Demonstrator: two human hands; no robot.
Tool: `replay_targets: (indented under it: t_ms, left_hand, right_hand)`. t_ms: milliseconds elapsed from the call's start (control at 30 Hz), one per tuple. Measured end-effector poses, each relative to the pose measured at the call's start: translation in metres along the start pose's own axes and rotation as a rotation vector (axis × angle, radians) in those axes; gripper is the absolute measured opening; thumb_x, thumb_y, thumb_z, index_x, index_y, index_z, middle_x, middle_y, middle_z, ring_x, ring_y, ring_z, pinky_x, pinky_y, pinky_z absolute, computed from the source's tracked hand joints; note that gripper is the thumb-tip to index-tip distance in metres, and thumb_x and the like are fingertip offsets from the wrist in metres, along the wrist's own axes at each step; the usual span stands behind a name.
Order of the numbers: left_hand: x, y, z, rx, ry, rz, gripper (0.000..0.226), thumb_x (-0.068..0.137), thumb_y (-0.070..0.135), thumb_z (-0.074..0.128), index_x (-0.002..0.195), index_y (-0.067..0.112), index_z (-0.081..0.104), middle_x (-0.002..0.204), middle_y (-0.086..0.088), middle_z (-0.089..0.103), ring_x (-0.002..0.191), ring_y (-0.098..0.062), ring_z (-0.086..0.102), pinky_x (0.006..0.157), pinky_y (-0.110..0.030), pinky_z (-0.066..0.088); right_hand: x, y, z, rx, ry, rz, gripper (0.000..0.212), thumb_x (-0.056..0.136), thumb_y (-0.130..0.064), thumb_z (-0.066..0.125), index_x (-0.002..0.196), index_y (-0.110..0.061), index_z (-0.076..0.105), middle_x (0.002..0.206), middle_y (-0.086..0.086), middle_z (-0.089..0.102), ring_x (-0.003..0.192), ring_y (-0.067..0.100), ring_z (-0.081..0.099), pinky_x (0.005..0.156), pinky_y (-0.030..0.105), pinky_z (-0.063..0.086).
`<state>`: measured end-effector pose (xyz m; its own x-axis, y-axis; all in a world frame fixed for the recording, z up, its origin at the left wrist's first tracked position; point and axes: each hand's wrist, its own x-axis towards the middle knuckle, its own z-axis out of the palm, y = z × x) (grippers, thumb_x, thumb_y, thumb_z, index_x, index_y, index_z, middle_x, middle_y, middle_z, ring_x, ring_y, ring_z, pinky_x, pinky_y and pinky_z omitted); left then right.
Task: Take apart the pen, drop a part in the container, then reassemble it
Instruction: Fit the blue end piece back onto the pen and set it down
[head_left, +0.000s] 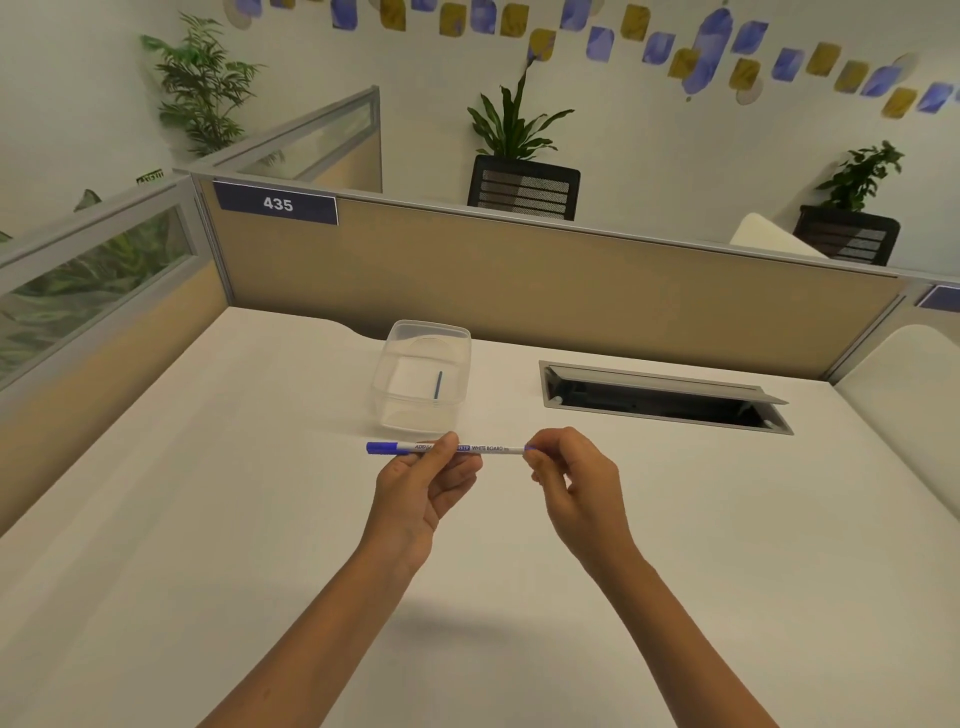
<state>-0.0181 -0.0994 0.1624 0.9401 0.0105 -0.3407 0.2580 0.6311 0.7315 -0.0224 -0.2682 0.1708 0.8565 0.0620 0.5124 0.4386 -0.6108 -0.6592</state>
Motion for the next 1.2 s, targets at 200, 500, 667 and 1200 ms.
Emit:
replay_targets:
  t_ms: [200,500,667,1200]
  left_hand:
    - [0.001,0.007,-0.001,0.054,-0.048,0.066,0.021,0.073,0.022,0.069,0.087,0.006,0.070,0.077,-0.010,0.077,0.070,-0.021,0.074,0.061,-0.026,0.058]
    - [-0.004,0.007,-0.001,0.258,-0.123,0.339,0.021,0.070,0.031,0.071,0.082,0.013,0.072,0.084,-0.009,0.077,0.082,-0.028,0.073,0.070,-0.027,0.058]
    - [-0.005,0.006,0.004,0.191,-0.021,0.234,0.018,0.067,0.030,0.071,0.076,0.015,0.075,0.079,-0.009,0.077,0.075,-0.025,0.074,0.065,-0.026,0.058]
    - [0.005,0.015,0.008,-0.025,-0.027,-0.123,0.010,0.083,0.009,0.065,0.077,0.003,0.070,0.068,-0.013,0.075,0.062,-0.017,0.073,0.051,-0.025,0.057]
  right_hand:
    - [0.001,0.003,-0.005,0.149,-0.038,0.101,0.005,0.089,-0.018,0.061,0.086,-0.020,0.063,0.072,-0.013,0.065,0.065,0.009,0.062,0.061,0.014,0.050]
    - [0.008,-0.005,-0.008,0.730,-0.198,0.699,0.021,0.092,-0.019,0.055,0.091,-0.001,0.066,0.067,0.004,0.064,0.059,0.012,0.057,0.057,0.018,0.052]
    - [0.006,-0.004,-0.005,0.484,-0.099,0.505,0.011,0.091,-0.016,0.057,0.085,-0.012,0.066,0.067,-0.001,0.064,0.060,0.006,0.057,0.059,0.017,0.051]
    - [0.011,0.007,-0.013,-0.313,0.115,-0.512,0.020,0.089,-0.012,0.055,0.083,0.002,0.067,0.077,0.015,0.070,0.066,0.025,0.064,0.059,0.029,0.055]
